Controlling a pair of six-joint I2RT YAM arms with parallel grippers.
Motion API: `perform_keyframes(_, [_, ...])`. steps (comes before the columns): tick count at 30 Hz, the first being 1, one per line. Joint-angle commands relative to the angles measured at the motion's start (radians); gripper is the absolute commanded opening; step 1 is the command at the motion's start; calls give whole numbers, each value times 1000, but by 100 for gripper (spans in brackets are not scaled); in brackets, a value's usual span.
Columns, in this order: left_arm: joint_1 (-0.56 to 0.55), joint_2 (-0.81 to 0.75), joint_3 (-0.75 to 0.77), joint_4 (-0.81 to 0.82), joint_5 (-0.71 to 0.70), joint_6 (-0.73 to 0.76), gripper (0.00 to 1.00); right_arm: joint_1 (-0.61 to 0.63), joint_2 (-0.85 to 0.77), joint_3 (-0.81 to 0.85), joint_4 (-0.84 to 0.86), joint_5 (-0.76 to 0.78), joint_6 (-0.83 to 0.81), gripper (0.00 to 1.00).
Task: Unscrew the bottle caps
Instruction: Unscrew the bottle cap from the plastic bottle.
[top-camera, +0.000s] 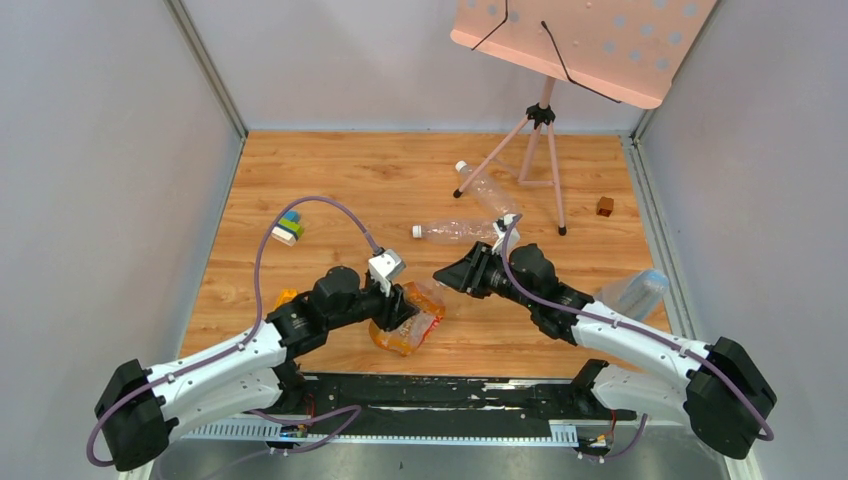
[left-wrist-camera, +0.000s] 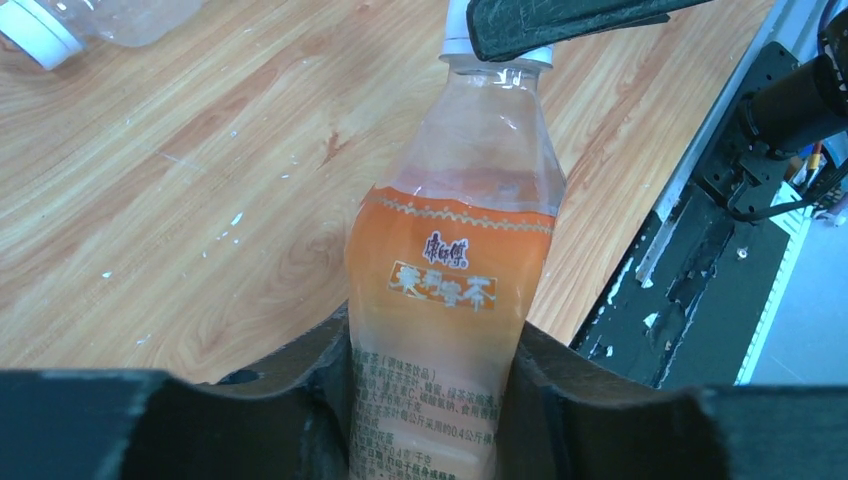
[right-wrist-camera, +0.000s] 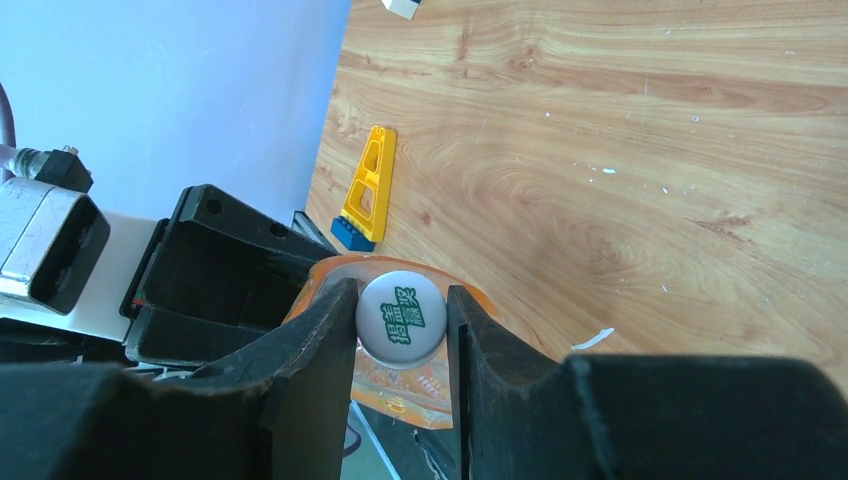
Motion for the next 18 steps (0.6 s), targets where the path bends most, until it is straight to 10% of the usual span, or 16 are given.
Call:
perform_keyframes(1, [2,14,-5,102,41,27,51,6,-8,10,75,-58,3,13])
perform_keyframes(9, [2,-13,-44,151,33,15,61,5,-22,-4,71,-45,6,13])
perform_keyframes(18, [2,-13,-78,185,-35,20,18,-5,-31,-6,61,-68,-1,14])
